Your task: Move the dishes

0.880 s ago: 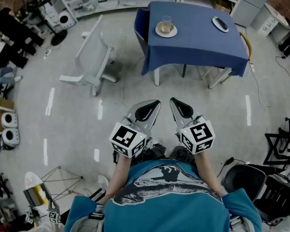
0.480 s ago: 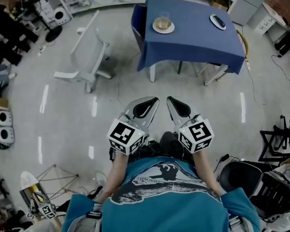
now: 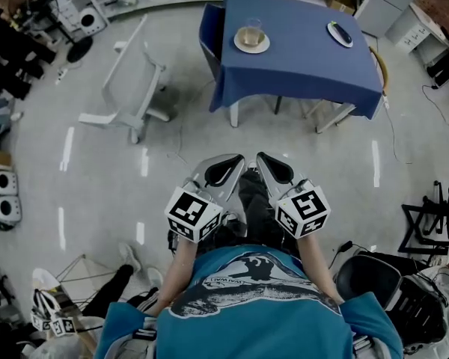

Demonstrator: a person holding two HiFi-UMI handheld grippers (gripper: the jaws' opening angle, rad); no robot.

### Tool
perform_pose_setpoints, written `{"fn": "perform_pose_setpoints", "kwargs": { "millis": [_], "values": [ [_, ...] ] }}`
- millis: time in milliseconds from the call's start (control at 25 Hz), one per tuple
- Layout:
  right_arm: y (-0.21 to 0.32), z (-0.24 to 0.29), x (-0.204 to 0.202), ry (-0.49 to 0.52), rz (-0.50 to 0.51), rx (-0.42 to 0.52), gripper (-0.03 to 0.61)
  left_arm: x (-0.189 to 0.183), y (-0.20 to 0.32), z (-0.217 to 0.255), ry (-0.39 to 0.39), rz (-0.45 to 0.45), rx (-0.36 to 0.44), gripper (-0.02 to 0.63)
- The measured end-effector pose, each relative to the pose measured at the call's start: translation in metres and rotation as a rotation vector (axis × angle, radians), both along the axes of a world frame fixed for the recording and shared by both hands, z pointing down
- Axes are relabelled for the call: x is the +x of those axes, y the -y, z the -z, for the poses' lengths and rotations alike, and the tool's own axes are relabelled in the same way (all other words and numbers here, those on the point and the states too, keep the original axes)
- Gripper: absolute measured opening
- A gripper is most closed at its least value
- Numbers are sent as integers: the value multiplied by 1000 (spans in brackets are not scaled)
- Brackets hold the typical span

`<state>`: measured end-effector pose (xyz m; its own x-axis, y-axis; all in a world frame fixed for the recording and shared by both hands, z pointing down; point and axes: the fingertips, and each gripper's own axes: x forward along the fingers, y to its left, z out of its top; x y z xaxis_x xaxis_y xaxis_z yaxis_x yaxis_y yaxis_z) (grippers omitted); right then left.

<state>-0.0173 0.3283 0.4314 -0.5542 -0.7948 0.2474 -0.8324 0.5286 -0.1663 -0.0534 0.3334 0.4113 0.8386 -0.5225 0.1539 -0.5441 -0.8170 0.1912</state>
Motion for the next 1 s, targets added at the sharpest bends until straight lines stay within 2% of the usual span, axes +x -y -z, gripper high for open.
{"fn": "perform_pose_setpoints", "kwargs": {
  "millis": [240,480,800,1000],
  "values": [
    [61,-12,12,28,61,-6,2,6,58,-10,26,71,1,14],
    [136,5,32,20,110,13,2,14,136,10,10,160,27,14],
    [214,1,72,52,145,-13,2,64,203,8,42,167,-4,14],
    [249,-4,85,70,167,-25,2,74,236,9,56,202,-16,14]
  ]
}}
